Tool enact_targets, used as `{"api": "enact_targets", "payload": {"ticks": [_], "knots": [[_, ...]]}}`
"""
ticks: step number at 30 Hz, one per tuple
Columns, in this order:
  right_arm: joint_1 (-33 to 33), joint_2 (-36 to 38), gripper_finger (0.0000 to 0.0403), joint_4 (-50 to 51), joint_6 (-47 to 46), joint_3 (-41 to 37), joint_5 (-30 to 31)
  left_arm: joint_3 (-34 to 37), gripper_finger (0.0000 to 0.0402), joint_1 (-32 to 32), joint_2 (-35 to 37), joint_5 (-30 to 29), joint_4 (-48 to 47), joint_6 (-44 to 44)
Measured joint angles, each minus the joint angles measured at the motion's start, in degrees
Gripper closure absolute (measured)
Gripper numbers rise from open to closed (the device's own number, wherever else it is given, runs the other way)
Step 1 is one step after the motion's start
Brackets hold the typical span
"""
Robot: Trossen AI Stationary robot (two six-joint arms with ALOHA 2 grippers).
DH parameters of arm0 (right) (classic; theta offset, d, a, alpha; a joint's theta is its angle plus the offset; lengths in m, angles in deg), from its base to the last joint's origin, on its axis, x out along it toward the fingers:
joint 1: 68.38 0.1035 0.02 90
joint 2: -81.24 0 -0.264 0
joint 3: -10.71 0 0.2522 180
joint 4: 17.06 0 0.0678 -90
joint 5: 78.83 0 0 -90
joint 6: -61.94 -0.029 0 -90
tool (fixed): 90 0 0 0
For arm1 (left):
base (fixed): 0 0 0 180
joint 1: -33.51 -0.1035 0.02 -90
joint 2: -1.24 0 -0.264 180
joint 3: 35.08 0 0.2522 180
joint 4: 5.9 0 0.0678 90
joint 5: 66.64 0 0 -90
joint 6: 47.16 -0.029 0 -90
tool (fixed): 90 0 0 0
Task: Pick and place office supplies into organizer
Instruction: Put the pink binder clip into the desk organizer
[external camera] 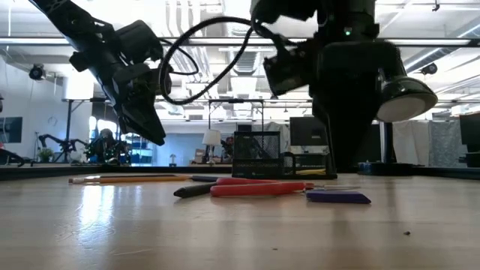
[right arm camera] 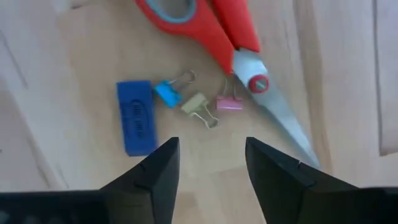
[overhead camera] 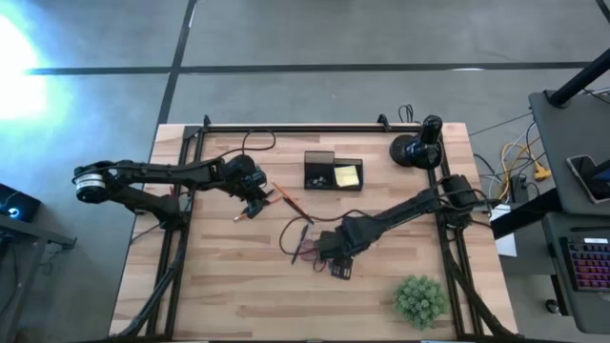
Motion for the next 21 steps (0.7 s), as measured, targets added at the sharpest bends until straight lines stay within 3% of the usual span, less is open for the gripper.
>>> {"api": "enact_targets", "payload": {"ticks": [10,21], "knots": [[-0.9,0.0,0.0254,-6.6,-0.6,-1.9,-2.0,0.1,0.0272,0.0,0.0,0.0,0.0,-0.2],[-1.9,-0.3,0.0279,-6.8,-1.5,-2.9,-3.0,0.4,0.0272,0.0,0.0,0.0,0.0,-0.3]]}}
